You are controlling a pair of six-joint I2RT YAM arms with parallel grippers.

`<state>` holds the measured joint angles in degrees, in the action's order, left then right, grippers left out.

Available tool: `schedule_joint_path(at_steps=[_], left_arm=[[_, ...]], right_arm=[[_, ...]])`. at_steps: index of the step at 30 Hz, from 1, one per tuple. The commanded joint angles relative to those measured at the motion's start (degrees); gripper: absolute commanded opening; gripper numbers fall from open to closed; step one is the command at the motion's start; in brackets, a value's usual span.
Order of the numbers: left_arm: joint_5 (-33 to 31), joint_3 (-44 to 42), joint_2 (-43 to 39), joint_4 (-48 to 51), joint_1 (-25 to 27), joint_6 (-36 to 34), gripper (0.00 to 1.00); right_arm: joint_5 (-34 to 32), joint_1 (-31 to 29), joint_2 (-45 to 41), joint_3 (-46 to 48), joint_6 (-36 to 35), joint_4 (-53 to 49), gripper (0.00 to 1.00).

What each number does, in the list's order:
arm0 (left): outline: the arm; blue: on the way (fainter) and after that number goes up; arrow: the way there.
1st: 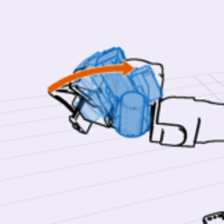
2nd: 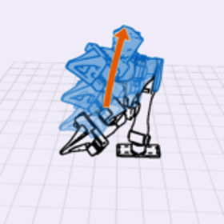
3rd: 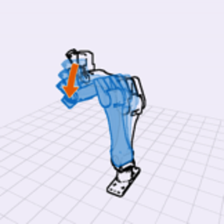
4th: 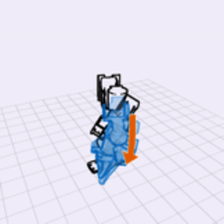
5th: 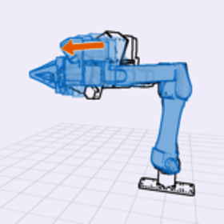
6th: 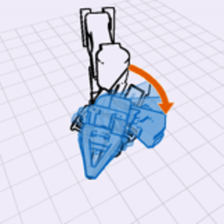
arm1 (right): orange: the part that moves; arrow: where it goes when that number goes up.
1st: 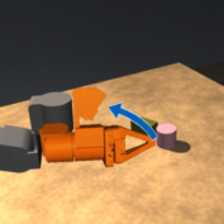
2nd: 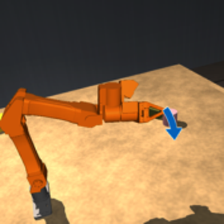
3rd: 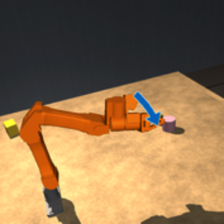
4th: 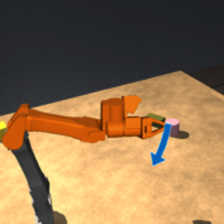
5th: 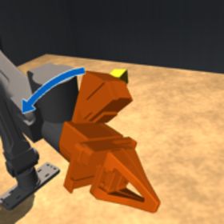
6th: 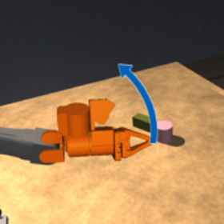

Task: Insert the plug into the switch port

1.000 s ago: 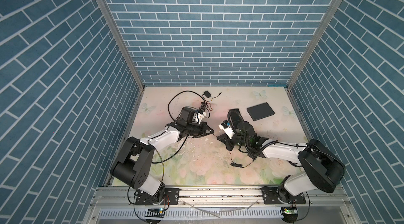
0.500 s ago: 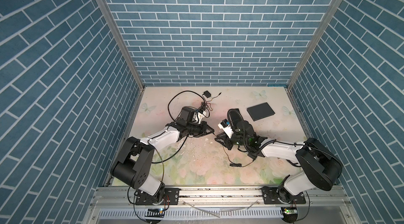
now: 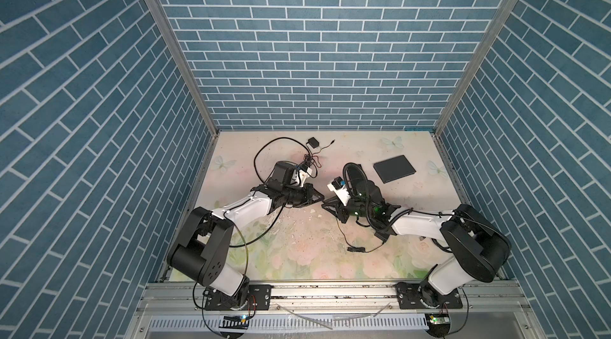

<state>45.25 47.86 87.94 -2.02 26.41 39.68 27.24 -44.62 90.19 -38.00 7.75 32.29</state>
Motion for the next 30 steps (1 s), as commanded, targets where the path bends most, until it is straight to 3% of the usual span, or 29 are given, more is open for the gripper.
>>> schedule_joint_path(at_steps=[1, 13, 14, 17, 20, 25, 30], left_arm=[[0.0, 0.0, -0.3, -0.5, 0.3, -0.2, 0.01], [0.1, 0.1, -0.2, -0.9, 0.3, 0.1, 0.01], [-0.1, 0.1, -0.1, -0.8, 0.3, 0.1, 0.04], [-1.8, 0.4, -0.4, 0.9, 0.3, -0.5, 0.39], [-7.8, 3.4, -0.8, 7.6, 0.3, -3.8, 0.58], [-19.8, 11.4, 0.1, 17.1, 0.2, -8.6, 0.65], [-23.6, 18.5, 7.6, 18.3, 2.0, -9.3, 0.65]], right_arm=[[0.5, 0.0, -0.2, -1.7, 1.0, 2.0, 0.23], [-0.2, -0.1, -0.1, -2.2, -0.1, 0.8, 0.04], [-0.1, -0.1, -0.1, -2.2, 0.0, 0.8, 0.03], [-0.1, 0.0, -0.2, -1.9, 0.5, 0.5, 0.02], [-1.0, 0.1, -0.3, -0.8, 0.5, -0.8, 0.02], [-4.6, 2.5, -1.2, 0.3, 1.0, -4.0, 0.02], [-12.7, 7.3, -3.2, -2.3, 1.6, -12.6, 0.02]])
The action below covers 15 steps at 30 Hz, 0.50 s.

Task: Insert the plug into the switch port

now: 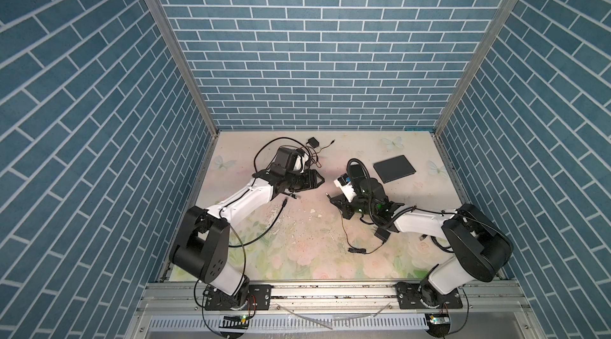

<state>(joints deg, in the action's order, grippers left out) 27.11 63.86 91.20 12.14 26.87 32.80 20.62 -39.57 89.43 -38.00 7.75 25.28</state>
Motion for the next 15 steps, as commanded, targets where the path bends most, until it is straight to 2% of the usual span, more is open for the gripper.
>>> schedule_joint_path(at_steps=[1, 4, 8, 15], left_arm=[[-6.8, 4.4, 6.4, 4.8, 2.5, -3.0, 0.65], [-11.7, 10.7, 12.1, 6.9, 5.8, -4.4, 0.66], [-13.1, 16.6, 19.9, 5.3, 8.8, -2.2, 0.67], [-15.4, 22.8, 28.9, 1.7, 11.9, 1.3, 0.7]], right_arm=[[-8.0, 3.6, -2.7, -2.9, 2.3, -7.1, 0.02], [-13.5, 7.7, -2.8, -4.2, 4.7, -10.3, 0.03], [-19.4, 13.2, -1.5, -5.7, 7.6, -12.5, 0.03], [-16.0, 20.8, 4.5, -11.2, 6.6, -15.7, 0.03]])
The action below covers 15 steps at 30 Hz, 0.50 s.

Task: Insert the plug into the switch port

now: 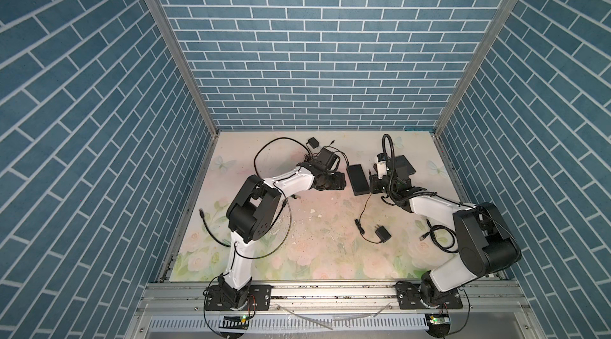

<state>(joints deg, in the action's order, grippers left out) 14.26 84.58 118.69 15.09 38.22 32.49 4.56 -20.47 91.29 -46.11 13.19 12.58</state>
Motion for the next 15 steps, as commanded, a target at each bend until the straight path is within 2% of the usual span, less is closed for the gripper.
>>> schedule_joint_path(at_steps=[1, 5, 12, 15], left_arm=[[-2.7, 2.3, 2.2, -2.1, 0.5, 2.5, 0.7], [-0.9, 2.1, 4.2, -6.8, 0.5, 4.3, 0.71], [3.0, 3.0, 7.5, -13.8, 0.5, 6.4, 0.72], [4.0, 5.1, 9.9, -13.8, 0.5, 6.8, 0.72]], right_arm=[[2.1, 2.7, 4.0, -4.0, 1.0, -3.0, 0.03], [7.3, 5.4, 9.3, -7.5, -0.4, -3.1, 0.03], [16.8, 5.9, 16.1, -12.6, -3.3, -4.2, 0.03], [20.8, 5.8, 18.3, -14.5, -4.1, -4.8, 0.02]])
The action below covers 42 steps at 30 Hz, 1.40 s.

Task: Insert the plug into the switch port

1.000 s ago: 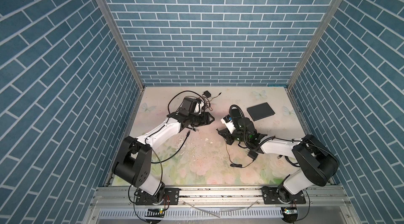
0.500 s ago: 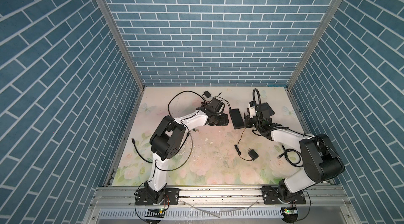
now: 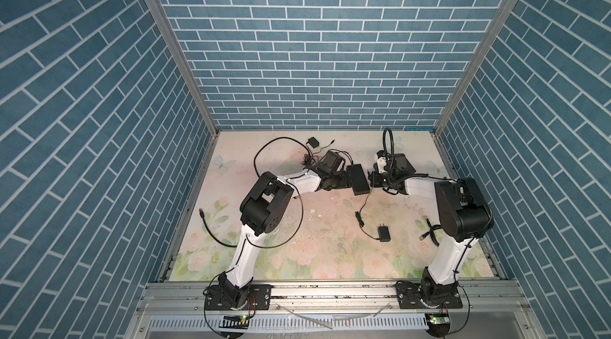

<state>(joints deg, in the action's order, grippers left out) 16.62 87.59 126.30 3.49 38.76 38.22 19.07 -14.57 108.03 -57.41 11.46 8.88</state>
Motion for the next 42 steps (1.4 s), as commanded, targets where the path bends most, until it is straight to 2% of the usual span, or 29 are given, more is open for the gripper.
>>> schedule_joint_path(at_steps=[1, 8, 12, 20, 24, 27, 31, 35, 37, 40, 42], left_arm=[[2.1, 2.4, 2.8, -2.5, 0.0, 1.3, 0.72], [4.5, -0.4, 2.9, -6.2, 0.0, 2.5, 0.73], [5.5, -8.7, -1.9, -11.4, 0.1, 4.3, 0.73], [4.2, -24.9, -13.5, -17.9, 3.1, 6.8, 0.73], [2.5, -28.5, -17.0, -17.4, 6.1, 7.9, 0.73], [0.3, -28.5, -19.0, -12.1, 6.8, 6.8, 0.73], [-8.1, -26.2, -22.8, 1.2, 6.3, 0.8, 0.73], [-11.6, -21.7, -25.8, 11.6, 5.2, -7.2, 0.75], [-13.6, -18.4, -26.1, 16.3, 4.3, -12.3, 0.78], [-13.3, -12.8, -23.3, 21.9, 1.0, -20.4, 0.79], [-10.4, -9.4, -20.2, 23.7, -1.6, -24.9, 0.79]], right_arm=[[7.8, -0.2, 2.1, -3.3, -2.4, -0.9, 0.02], [17.4, -1.5, 2.3, -1.8, -2.5, 3.4, 0.02], [20.7, -4.4, 1.8, -1.3, -3.0, 3.5, 0.02], [21.9, -9.1, 1.2, 0.5, 0.3, 6.1, 0.02], [19.0, -8.5, -1.1, 2.3, -0.6, 3.8, 0.03], [16.8, -7.4, -2.9, 1.9, -3.1, -1.9, 0.03], [13.0, -5.5, -7.6, 3.3, -6.4, -8.5, 0.03], [10.4, -4.3, -13.8, 5.7, -10.7, -16.1, 0.03], [10.5, -4.0, -16.2, 7.8, -10.7, -16.1, 0.04], [11.5, -4.0, -18.1, 10.6, -10.2, -14.7, 0.04], [13.3, -4.0, -18.7, 11.9, -10.4, -14.0, 0.04]])
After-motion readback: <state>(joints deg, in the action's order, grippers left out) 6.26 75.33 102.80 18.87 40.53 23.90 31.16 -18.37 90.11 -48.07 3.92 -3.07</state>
